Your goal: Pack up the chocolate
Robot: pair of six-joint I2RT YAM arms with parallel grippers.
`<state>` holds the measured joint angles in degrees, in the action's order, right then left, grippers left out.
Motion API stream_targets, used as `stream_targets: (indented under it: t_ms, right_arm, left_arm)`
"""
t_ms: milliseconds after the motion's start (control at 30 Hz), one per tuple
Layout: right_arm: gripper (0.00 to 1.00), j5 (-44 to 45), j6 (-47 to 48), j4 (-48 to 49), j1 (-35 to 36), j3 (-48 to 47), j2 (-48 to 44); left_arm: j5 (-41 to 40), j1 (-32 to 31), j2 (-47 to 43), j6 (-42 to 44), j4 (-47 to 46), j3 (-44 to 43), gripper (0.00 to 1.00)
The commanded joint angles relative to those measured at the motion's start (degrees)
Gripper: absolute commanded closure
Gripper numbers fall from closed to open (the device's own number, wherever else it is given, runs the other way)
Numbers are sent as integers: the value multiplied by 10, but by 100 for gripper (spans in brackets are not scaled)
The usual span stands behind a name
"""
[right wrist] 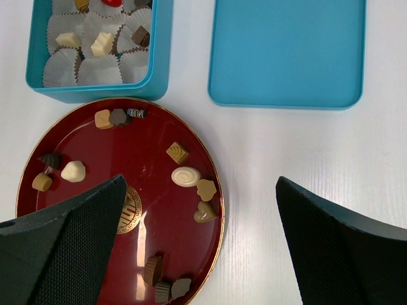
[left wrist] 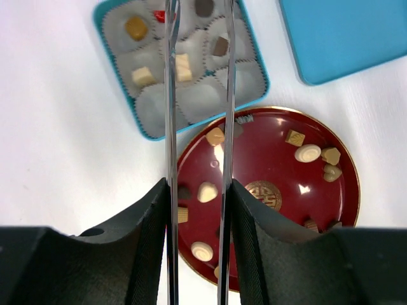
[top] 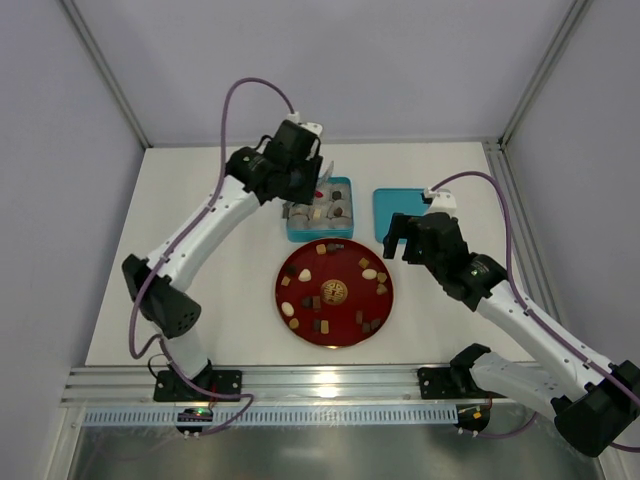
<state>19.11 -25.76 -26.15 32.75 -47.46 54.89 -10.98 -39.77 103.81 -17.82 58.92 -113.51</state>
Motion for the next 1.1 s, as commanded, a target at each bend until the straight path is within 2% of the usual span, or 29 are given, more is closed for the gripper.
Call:
stream_targets:
  t_ms: [0,33,167,367,667,1067]
  right_arm:
    - [0,0,10,22,-4,-22,-1]
    - [0,-1,11,22,-4,-22,-1]
    - [0,-8,18,24,-8,-24,4]
    - [0,-21,23,29,-14,-19,6]
    - [0,-35,26,37,-27,-1,2]
    - [0,-39,4,18,-30,-2,27]
  left_arm:
    - [-20,57,-83,-12,-12,50,59]
    - [-19,90,-91,-15,-17,78,59]
    - [-30,157,-111,-20,-56,151,58]
    - [-8,246,-62,-41,-142,221,62]
    - [-27,266,3,-50,-202,270,56]
    - [4,297,95,-64,-209,304,50]
